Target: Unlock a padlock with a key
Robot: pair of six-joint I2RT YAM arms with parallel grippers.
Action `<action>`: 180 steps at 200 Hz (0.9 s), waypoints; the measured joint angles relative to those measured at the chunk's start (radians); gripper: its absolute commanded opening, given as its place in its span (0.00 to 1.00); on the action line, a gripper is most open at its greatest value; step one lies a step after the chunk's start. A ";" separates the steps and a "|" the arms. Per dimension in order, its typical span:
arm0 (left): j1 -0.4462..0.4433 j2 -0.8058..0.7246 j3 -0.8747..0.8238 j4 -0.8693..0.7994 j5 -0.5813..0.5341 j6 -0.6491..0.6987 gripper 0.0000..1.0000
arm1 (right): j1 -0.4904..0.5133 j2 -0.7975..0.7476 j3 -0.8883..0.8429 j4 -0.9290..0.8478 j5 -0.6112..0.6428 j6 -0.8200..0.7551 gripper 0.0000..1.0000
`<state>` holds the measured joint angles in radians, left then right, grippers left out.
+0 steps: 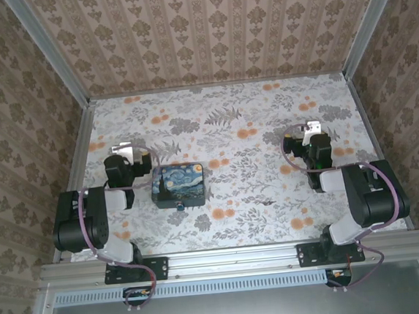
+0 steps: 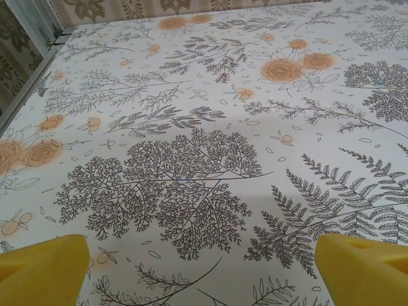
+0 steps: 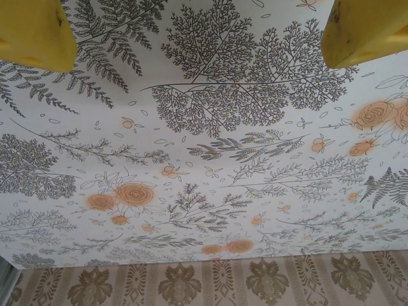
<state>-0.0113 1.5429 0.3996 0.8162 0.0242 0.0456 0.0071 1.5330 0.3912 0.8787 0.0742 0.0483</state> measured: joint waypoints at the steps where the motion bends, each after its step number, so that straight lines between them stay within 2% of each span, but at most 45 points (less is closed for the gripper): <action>1: 0.000 0.000 0.000 0.000 0.000 0.000 1.00 | 0.000 0.000 0.000 0.000 0.000 0.000 1.00; 180: 0.002 -0.018 0.000 -0.010 0.000 0.000 1.00 | 0.000 0.000 0.000 0.000 0.002 0.000 1.00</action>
<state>-0.0093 1.5253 0.3996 0.8062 0.0238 0.0452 0.0071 1.5326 0.3912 0.8787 0.0757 0.0486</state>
